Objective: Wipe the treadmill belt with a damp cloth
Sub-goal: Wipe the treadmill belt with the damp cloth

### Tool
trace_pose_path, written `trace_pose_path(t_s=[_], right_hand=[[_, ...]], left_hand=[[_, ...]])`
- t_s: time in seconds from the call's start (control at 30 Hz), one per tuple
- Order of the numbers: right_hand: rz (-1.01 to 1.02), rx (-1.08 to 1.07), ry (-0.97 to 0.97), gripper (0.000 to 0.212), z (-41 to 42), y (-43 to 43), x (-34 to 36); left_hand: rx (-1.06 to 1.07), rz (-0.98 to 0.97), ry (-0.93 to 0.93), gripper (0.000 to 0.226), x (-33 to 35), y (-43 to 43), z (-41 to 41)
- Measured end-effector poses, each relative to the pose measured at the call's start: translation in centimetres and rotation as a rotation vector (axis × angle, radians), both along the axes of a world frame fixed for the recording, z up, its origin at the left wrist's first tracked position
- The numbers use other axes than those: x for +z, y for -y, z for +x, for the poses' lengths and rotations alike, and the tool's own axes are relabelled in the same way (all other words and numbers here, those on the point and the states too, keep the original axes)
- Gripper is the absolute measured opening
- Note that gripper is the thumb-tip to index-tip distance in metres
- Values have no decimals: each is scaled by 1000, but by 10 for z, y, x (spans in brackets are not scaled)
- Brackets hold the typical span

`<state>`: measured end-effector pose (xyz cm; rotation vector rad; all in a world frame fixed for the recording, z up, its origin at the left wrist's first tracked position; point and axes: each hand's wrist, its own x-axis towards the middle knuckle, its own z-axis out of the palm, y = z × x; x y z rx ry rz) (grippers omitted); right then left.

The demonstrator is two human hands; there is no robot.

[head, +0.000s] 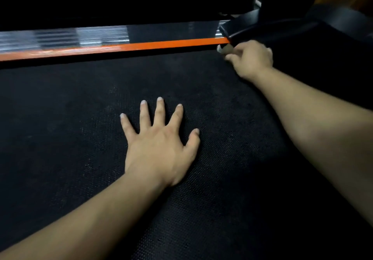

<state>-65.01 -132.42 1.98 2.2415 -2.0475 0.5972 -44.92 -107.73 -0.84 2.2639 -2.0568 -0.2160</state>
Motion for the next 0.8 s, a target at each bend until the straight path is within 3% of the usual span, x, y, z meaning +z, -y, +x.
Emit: trace_pose_path(t_s=[0.07, 0.17, 0.27, 0.47, 0.57, 0.67, 0.8], right_hand=[[-19, 79, -66, 31, -4, -8, -2], [-59, -21, -171, 33, -6, 3, 3], [-49, -88, -89, 32, -5, 1, 7], [-88, 186, -127, 30, -31, -81, -13], [-67, 54, -236, 30, -34, -58, 0], [-37, -98, -124, 29, -32, -48, 5], [-67, 75, -33, 27, -29, -116, -15]], left_hand=[[6, -1, 3, 80, 0, 0, 1], [9, 5, -9, 83, 1, 0, 1], [10, 4, -6, 83, 1, -1, 3], [6, 14, -7, 78, 2, -1, 0], [8, 6, -11, 78, 2, -1, 0], [12, 2, -14, 79, 2, 0, 0], [0, 14, -18, 78, 3, 0, 0]])
